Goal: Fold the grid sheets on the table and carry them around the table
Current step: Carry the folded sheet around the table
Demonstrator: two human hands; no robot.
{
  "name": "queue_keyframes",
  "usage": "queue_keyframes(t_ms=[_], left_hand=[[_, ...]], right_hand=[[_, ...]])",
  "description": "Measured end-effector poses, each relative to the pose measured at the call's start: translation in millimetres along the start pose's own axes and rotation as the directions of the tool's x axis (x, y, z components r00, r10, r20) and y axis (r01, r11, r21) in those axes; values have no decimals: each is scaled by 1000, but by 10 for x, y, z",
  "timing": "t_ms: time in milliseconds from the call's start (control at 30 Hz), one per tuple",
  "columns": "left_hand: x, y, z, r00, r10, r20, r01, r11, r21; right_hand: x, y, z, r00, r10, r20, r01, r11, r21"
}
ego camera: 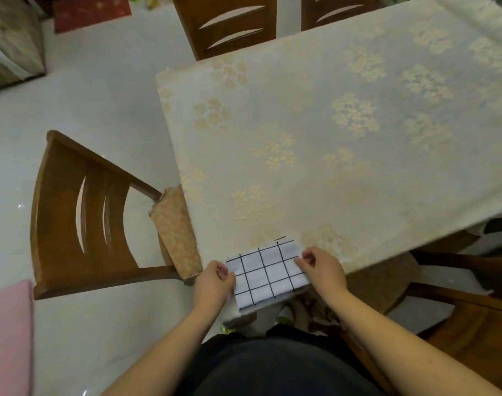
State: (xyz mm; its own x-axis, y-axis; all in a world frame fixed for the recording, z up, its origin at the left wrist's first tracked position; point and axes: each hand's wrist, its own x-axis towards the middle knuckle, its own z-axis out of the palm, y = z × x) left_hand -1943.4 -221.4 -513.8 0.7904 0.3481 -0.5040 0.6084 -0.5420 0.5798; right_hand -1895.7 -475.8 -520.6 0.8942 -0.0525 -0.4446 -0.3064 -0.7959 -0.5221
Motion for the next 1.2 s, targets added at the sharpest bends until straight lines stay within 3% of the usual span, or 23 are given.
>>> queue_keyframes(t_ms=[100,167,200,267,300,400,533,667,867,1200], left_hand=[[-23,5,-1,994,37,-103,-32,998,47],[-20,6,0,947,243,-212,-204,960,191],[-9,2,15,885,403,-231,-334,898,287],[15,-12,82,712,683,-160,-556,689,465],[25,-8,130,655,751,-87,-617,598,511],[56,-19,289,600,793,103,-690,449,568],[125,-104,444,689,672,271,-673,455,583],[167,-141,491,759,581,294,-624,521,582],[182,-127,513,777,557,295,-614,563,553],[198,-152,531,774,541,329,-622,552,556]], right_hand=[[21,9,17,999,-47,2,47,998,-40],[36,21,31,993,-94,-70,91,995,-45],[45,31,47,980,-145,-133,135,988,-78],[52,17,102,930,-294,-222,251,947,-202],[52,-6,150,894,-386,-230,321,906,-275],[45,-146,331,779,-615,-118,512,734,-446],[114,-214,507,784,-601,155,583,627,-516],[203,-170,520,807,-530,262,581,631,-514],[220,-173,519,808,-529,261,579,628,-520],[248,-130,553,794,-550,259,597,624,-505]])
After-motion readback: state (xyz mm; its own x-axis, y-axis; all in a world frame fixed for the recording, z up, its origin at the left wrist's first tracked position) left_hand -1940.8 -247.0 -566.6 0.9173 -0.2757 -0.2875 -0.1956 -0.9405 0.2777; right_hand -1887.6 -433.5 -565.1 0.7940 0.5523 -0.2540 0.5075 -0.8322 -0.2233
